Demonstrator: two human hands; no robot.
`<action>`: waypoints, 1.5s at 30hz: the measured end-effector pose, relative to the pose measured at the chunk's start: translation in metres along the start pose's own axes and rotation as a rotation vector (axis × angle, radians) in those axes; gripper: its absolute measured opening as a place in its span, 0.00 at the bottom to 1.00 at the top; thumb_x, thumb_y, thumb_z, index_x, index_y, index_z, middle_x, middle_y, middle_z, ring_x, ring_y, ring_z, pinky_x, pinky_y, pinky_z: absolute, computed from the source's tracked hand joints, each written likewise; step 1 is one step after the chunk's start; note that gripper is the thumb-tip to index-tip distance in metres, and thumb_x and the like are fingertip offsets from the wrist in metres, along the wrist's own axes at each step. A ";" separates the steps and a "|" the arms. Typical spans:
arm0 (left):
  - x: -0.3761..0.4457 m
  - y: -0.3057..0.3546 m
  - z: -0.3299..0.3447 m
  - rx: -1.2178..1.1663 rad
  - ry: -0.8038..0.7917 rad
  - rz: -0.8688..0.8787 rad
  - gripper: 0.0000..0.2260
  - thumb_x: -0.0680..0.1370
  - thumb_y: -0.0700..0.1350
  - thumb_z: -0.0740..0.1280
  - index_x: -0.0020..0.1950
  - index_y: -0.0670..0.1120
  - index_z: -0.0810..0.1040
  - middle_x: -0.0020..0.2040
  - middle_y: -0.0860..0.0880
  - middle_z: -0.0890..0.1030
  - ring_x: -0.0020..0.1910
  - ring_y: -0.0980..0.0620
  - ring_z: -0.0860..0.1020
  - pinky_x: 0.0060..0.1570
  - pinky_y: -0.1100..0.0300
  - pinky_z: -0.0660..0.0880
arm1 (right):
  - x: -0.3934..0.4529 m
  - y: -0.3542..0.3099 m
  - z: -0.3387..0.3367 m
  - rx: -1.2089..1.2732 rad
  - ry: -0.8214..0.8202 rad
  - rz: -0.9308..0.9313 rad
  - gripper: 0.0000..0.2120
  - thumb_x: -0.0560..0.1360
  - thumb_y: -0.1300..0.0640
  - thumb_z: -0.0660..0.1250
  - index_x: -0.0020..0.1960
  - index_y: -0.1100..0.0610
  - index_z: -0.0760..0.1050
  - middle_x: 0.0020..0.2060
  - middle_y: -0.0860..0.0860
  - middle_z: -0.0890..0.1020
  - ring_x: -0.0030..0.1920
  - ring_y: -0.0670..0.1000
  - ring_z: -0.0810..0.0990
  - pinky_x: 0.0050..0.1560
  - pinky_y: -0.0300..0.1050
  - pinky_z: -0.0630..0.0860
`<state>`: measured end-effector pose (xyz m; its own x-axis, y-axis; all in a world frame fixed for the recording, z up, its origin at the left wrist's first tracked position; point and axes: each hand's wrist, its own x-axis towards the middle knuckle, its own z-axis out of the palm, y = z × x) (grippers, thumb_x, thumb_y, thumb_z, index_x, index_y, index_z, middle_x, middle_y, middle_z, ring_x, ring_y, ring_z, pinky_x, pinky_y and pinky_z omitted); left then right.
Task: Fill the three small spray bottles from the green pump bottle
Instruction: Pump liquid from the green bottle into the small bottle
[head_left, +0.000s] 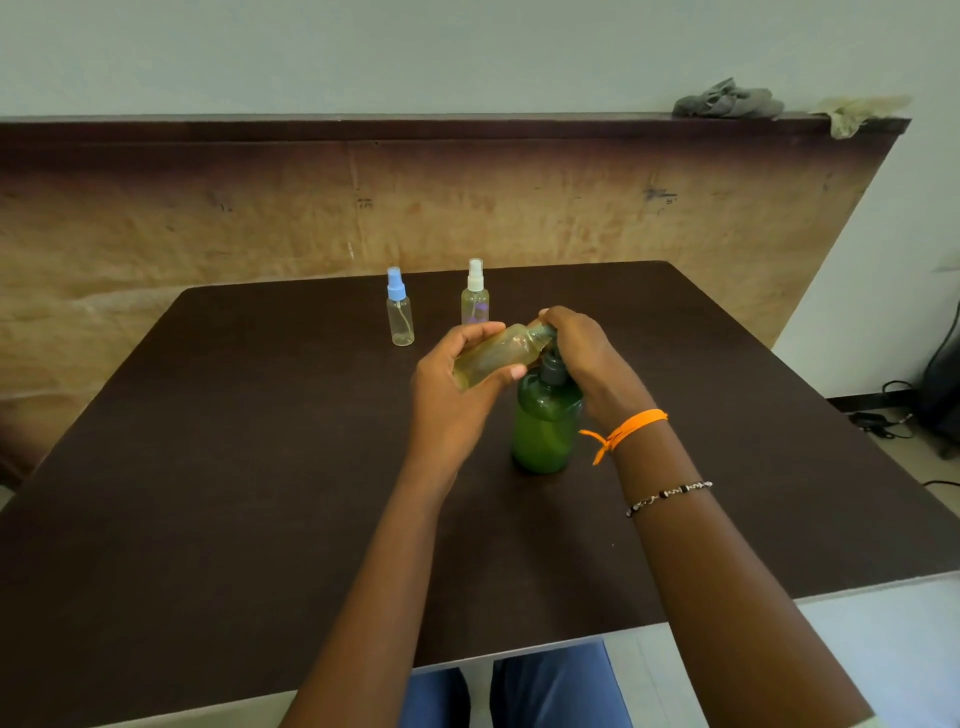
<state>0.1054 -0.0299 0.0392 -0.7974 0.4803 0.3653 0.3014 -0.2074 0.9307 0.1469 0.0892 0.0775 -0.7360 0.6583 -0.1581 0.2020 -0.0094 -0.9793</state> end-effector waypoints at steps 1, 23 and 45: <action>0.000 0.000 0.001 0.002 0.002 0.002 0.17 0.69 0.34 0.74 0.54 0.48 0.79 0.50 0.55 0.81 0.48 0.65 0.79 0.48 0.71 0.74 | 0.000 0.000 0.000 0.016 0.015 -0.028 0.17 0.79 0.59 0.53 0.33 0.58 0.69 0.24 0.52 0.73 0.26 0.49 0.71 0.29 0.38 0.68; -0.001 -0.003 0.002 0.058 0.008 0.008 0.17 0.68 0.34 0.74 0.53 0.48 0.79 0.48 0.59 0.81 0.47 0.67 0.78 0.48 0.72 0.72 | 0.001 0.007 0.003 0.054 0.077 -0.092 0.18 0.79 0.63 0.53 0.31 0.60 0.67 0.26 0.56 0.68 0.24 0.49 0.67 0.25 0.35 0.64; -0.002 -0.001 0.002 0.070 0.008 0.026 0.16 0.69 0.36 0.74 0.53 0.50 0.79 0.48 0.59 0.81 0.48 0.66 0.79 0.50 0.71 0.73 | -0.002 0.002 -0.004 0.033 -0.009 -0.018 0.22 0.81 0.51 0.53 0.32 0.57 0.70 0.29 0.53 0.74 0.29 0.49 0.72 0.37 0.41 0.70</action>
<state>0.1073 -0.0292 0.0382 -0.7931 0.4684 0.3893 0.3574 -0.1595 0.9202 0.1511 0.0906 0.0768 -0.7454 0.6515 -0.1413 0.1673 -0.0223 -0.9857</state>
